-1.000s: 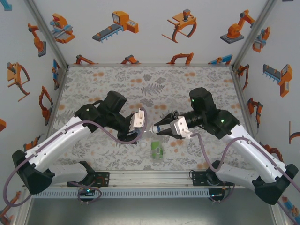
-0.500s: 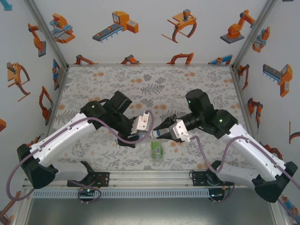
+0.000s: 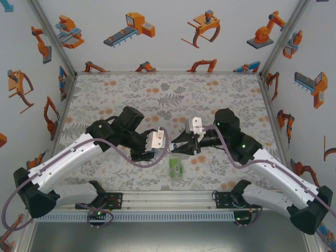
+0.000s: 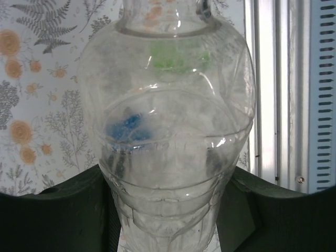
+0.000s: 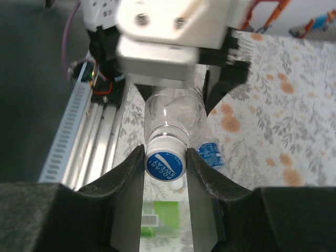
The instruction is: Screw on the bottle caps
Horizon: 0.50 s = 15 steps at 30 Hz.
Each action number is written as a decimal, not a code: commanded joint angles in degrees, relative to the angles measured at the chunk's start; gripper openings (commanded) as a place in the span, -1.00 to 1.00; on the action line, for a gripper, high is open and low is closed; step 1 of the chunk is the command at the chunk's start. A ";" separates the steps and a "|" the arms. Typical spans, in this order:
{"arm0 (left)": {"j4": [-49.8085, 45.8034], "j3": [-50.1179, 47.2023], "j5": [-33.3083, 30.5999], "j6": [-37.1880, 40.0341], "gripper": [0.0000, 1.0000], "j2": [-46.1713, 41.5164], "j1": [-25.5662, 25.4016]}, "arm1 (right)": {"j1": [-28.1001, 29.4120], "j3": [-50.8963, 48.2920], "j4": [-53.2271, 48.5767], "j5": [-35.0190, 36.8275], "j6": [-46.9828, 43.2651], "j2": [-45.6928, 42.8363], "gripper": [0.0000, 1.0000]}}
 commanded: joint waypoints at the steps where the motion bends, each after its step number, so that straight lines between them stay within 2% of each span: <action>1: 13.82 0.10 4.76 -0.30 -1.00 -2.66 -0.96 | 1.09 -2.75 4.07 12.65 21.72 0.79 -1.00; 5: 18.47 -2.28 3.33 -1.18 -1.00 -4.23 -0.93 | 1.19 -3.48 2.82 22.60 39.49 1.72 -1.00; 12: 25.41 -5.20 -0.51 -2.38 -1.00 -6.37 -0.91 | 1.19 -6.80 0.50 30.86 72.78 2.45 -1.00; 15: 27.67 -6.22 -2.29 -2.54 -1.00 -6.86 -0.91 | 1.14 -6.14 -4.86 32.30 83.06 2.63 -1.00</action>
